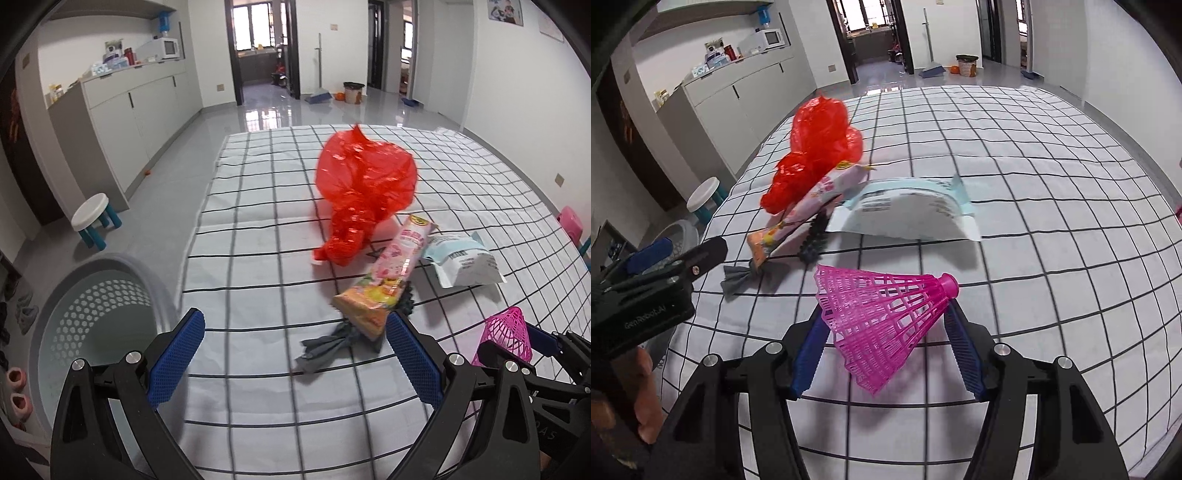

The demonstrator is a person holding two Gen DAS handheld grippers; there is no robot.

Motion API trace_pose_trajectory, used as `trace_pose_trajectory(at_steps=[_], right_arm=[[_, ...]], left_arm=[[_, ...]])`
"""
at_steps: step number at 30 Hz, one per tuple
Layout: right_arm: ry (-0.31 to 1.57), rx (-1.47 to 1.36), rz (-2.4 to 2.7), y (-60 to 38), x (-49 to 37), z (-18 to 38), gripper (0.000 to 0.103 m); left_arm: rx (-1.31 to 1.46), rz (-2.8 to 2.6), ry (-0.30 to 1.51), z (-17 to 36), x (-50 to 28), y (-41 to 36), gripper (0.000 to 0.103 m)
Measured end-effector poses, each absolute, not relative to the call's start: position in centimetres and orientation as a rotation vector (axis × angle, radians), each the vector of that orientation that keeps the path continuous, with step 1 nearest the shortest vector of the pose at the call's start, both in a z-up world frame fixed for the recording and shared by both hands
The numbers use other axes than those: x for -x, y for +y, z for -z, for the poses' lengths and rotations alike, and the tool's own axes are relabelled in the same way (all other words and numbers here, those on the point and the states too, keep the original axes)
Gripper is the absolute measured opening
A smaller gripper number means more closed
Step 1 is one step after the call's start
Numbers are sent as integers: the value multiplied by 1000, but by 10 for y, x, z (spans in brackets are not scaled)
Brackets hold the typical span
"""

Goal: Collect trash
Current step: 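Grasp the pink-wrapped snack bar with the left tool while the right holds the shuttlecock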

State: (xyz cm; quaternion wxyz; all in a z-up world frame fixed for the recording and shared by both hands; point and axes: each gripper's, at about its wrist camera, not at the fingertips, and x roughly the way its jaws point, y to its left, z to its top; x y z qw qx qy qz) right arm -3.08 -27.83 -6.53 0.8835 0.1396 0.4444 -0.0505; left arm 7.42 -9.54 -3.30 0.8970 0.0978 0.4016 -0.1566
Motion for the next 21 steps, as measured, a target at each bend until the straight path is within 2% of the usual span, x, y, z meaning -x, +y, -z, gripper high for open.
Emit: trace_pose_trajectory(at_steps=[21], right_arm=[[916,-344,102,-305,33,59,60]], left_arm=[[-265,382,890,54,-102,-150,97]])
